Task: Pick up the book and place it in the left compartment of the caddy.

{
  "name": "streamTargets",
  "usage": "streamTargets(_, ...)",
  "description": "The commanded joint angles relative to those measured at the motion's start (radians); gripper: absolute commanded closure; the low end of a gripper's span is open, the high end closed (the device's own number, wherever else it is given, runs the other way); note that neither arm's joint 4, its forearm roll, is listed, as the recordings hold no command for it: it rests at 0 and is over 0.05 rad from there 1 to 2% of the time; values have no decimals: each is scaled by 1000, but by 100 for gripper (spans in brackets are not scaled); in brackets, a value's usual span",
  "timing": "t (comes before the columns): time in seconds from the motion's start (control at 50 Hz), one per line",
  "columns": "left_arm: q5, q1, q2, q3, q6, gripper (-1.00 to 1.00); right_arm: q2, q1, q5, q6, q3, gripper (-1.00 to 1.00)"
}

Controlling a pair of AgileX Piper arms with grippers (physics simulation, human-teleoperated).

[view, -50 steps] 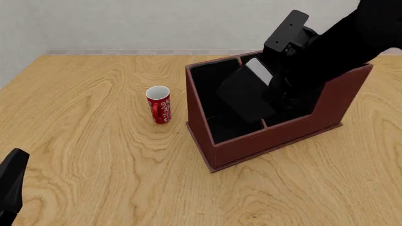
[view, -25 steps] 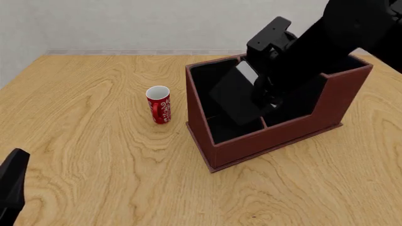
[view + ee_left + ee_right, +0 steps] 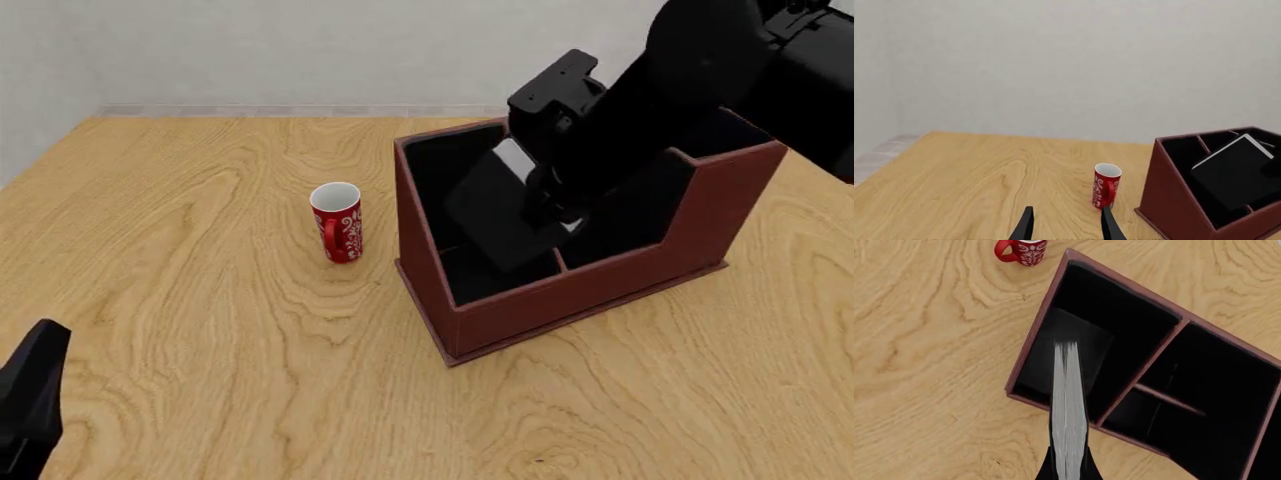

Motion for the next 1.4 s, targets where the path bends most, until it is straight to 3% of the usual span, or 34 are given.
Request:
streamTargets(0.02,-17,6,0,27,-6,-100,11,-13,16,-66,4,100)
streamTargets(1.4,-117,22,42,140,-5,-100,163,33,16,13,-47,100)
